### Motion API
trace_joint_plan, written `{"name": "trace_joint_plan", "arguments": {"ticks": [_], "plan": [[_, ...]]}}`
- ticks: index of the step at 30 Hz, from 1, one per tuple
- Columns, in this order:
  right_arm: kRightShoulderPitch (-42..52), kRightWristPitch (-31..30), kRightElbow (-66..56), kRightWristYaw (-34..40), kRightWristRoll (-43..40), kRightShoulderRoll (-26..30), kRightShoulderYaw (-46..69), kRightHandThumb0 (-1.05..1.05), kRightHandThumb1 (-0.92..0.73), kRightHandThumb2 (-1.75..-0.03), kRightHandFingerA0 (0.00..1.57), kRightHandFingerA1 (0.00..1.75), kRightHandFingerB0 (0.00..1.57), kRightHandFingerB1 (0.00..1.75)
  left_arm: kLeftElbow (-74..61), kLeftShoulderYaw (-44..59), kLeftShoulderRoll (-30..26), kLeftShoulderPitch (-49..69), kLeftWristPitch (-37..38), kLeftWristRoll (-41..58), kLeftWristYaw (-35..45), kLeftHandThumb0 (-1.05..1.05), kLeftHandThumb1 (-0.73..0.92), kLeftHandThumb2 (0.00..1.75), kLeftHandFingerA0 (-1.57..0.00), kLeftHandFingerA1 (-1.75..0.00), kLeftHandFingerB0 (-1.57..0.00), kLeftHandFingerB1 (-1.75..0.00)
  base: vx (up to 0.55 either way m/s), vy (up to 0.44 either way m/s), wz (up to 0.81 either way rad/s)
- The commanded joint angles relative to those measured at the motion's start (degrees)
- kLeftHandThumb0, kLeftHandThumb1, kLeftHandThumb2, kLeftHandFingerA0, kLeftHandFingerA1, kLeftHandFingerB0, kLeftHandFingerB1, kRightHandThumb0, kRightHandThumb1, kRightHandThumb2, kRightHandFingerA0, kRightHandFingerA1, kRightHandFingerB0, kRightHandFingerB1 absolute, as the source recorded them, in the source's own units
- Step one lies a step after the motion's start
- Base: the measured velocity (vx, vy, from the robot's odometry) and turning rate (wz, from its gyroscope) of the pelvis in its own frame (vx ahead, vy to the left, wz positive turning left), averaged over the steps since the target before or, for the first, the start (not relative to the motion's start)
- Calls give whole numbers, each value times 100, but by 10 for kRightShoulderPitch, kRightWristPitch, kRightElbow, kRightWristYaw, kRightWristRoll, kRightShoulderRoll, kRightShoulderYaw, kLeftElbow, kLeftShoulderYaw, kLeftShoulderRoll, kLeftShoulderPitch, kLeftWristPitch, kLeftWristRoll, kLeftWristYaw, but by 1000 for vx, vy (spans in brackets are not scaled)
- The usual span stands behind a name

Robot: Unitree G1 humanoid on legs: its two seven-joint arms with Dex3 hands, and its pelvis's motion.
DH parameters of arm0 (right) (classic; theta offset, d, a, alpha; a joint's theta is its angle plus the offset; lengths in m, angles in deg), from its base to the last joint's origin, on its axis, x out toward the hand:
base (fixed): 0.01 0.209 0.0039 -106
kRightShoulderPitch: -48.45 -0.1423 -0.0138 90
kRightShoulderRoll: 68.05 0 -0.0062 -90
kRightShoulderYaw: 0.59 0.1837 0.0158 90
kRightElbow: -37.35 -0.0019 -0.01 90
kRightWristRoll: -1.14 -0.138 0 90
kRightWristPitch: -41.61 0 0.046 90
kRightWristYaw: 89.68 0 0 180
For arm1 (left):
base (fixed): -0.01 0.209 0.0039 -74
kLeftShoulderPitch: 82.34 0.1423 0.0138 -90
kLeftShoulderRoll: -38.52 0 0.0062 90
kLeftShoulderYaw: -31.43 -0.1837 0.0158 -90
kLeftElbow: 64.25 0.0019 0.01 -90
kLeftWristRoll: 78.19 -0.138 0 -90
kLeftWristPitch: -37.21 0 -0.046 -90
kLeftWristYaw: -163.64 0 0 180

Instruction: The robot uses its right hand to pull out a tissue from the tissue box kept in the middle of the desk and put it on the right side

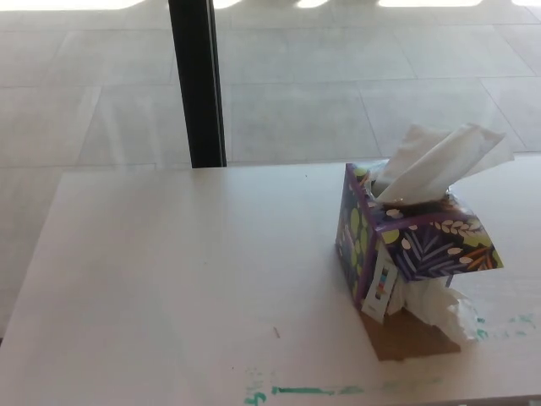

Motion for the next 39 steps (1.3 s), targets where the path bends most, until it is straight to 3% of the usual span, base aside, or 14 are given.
{"name": "trace_joint_plan", "arguments": {"ticks": [1,14,16,17,18,19,22,23,24,26,27,31,38,39], "plan": [[-14,90,-9,-9,-105,66,108,-61,-57,-58,105,115,55,58,40,57,-40,-14,-19,63,64,-87,92,71,-55,-52,-42,-41,0,0,0],[-246,-160,-388,-68,-160,231,144,-100,-59,-98,41,75,24,58,45,59,-41,-8,-14,56,68,-91,91,67,-58,-51,-45,-41,0,0,0],[-277,-175,-409,-74,-145,243,127,-90,-70,-61,40,74,27,51,46,59,-41,-8,-14,56,69,-90,91,68,-56,-50,-44,-41,0,0,0],[-302,-186,-420,-83,-137,253,110,-93,-61,-99,44,70,21,52,45,57,-42,-6,-12,55,72,-85,72,113,-50,-59,-35,-52,0,0,0],[-362,-213,-440,-82,-107,260,68,-80,-72,-62,39,54,24,32,45,58,-41,-7,-15,55,68,-88,92,68,-58,-51,-45,-41,0,0,0],[-394,-224,-444,-91,-113,256,51,-75,-71,-62,36,51,23,30,44,54,-42,-8,-15,51,67,-84,72,114,-51,-59,-37,-52,0,0,0],[-481,-228,-445,-108,-76,233,-17,-74,-60,-93,25,53,12,42,45,51,-42,-2,-11,48,72,-87,92,69,-55,-49,-43,-41,0,0,0],[-499,-239,-454,-118,-68,228,-38,-78,-60,-94,25,51,14,42,47,54,-41,0,-13,52,73,-86,75,114,-51,-60,-35,-51,0,0,0],[-513,-231,-453,-125,-59,222,-53,-77,-59,-95,30,54,16,43,47,54,-40,1,-10,52,75,-86,92,68,-55,-50,-44,-41,0,0,0],[-546,-247,-462,-139,-58,202,-86,-86,-59,-95,30,54,17,42,48,53,-39,0,-8,50,73,-83,72,111,-50,-60,-41,-54,0,0,0],[-559,-260,-468,-145,-55,194,-103,-82,-71,-62,36,46,25,28,52,54,-38,-2,-8,51,70,-87,91,68,-58,-53,-47,-43,0,0,0],[-582,-258,-473,-159,-39,183,-150,-88,-60,-96,32,54,18,42,50,53,-39,-1,-9,50,68,-88,91,68,-57,-53,-47,-42,0,0,0],[-658,-258,-440,-192,13,135,-276,-82,-68,-62,15,47,16,30,55,57,-36,-5,-10,53,71,-87,90,67,-58,-52,-47,-43,0,0,0],[-675,-253,-411,-208,25,137,-299,-40,-32,-96,1,52,0,50,55,57,-37,-3,-7,53,76,-88,90,67,-58,-54,-48,-44,0,0,0]]}}
